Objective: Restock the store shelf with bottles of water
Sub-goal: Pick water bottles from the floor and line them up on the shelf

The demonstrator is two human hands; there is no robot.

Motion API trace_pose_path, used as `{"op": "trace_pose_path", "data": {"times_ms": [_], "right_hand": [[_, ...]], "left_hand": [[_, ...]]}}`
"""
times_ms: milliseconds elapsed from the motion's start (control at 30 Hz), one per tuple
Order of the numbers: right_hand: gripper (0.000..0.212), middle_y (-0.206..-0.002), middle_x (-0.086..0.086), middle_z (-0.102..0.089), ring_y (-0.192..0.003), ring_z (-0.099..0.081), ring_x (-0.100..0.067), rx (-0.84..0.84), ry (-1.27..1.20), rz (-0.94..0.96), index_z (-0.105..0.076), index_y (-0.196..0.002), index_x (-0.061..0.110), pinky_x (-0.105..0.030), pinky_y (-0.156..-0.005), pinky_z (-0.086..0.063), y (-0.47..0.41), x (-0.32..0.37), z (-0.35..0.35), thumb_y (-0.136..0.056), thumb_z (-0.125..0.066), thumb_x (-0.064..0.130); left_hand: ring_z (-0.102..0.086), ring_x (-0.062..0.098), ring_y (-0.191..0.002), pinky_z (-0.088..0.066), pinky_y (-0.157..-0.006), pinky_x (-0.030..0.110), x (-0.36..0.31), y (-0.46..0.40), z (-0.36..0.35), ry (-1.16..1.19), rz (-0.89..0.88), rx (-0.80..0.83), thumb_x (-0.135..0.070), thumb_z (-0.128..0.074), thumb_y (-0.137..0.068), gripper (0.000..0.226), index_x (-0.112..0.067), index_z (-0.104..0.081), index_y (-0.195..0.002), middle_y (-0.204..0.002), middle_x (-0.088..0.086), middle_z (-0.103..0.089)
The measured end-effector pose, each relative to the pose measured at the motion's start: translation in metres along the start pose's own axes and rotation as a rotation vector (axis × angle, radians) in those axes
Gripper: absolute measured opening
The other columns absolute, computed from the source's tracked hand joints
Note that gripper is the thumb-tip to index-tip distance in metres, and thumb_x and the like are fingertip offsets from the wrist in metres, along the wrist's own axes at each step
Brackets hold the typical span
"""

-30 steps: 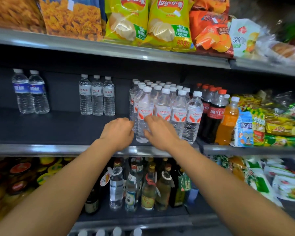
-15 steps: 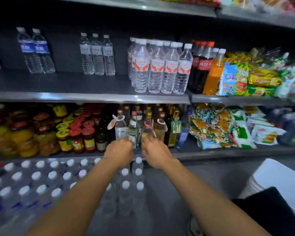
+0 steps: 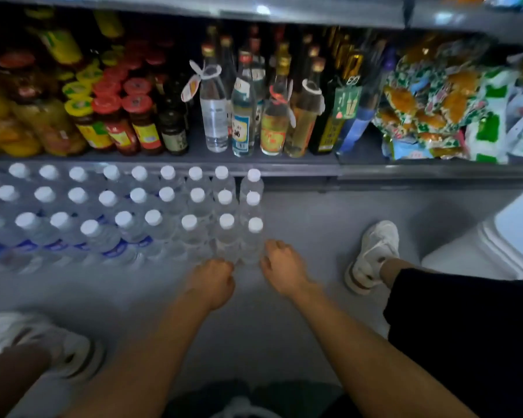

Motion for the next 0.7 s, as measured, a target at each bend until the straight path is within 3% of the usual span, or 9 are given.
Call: {"op": "trace_pose_path", "data": {"times_ms": [300, 533, 700], "right_hand": [[0.045, -0.126, -0.021, -0.056, -0.116, -0.053, -0.036, 0.103, -0.118, -0.153, -0.042, -0.131, 0.003, -0.039, -0.093, -0.042, -0.028, -0.026, -0.067, -0.092, -0.052, 0.024], [0.070, -0.128, -0.017, -0.051, -0.115, -0.053, -0.036, -0.068, -0.431, -0.188, -0.042, -0.133, 0.005, -0.043, -0.091, -0.047, -0.061, -0.036, -0.058, -0.078, -0.075, 0.031], [0.070, -0.125, -0.011, -0.055, -0.114, -0.055, -0.026, -0.125, -0.560, -0.107, -0.048, -0.127, 0.009, -0.030, -0.088, -0.046, -0.076, -0.031, -0.047, -0.070, -0.082, 0.029]], "left_hand": [[-0.057, 0.034, -0.111, -0.048, -0.091, 0.038, 0.033, -0.030, -0.078, 0.121, 0.112, 0.164, -0.021, -0.050, -0.088, 0.025, -0.009, -0.064, -0.105, -0.118, 0.017, -0.061], [-0.056, 0.034, -0.110, -0.049, -0.089, 0.039, 0.042, -0.045, -0.102, 0.108, 0.124, 0.220, -0.021, -0.048, -0.088, 0.025, -0.009, -0.062, -0.105, -0.116, 0.016, -0.060], [-0.055, 0.033, -0.113, -0.047, -0.091, 0.038, 0.045, -0.052, -0.103, 0.073, 0.120, 0.240, -0.022, -0.048, -0.090, 0.030, -0.010, -0.062, -0.114, -0.120, 0.015, -0.058]]}}
Point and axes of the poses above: each hand's wrist, its own y-axis away from the middle knuckle, its own z-axis out of the back of the hand, x = y × z, the point moved 10 cm from there along -y, towards the middle knuckle
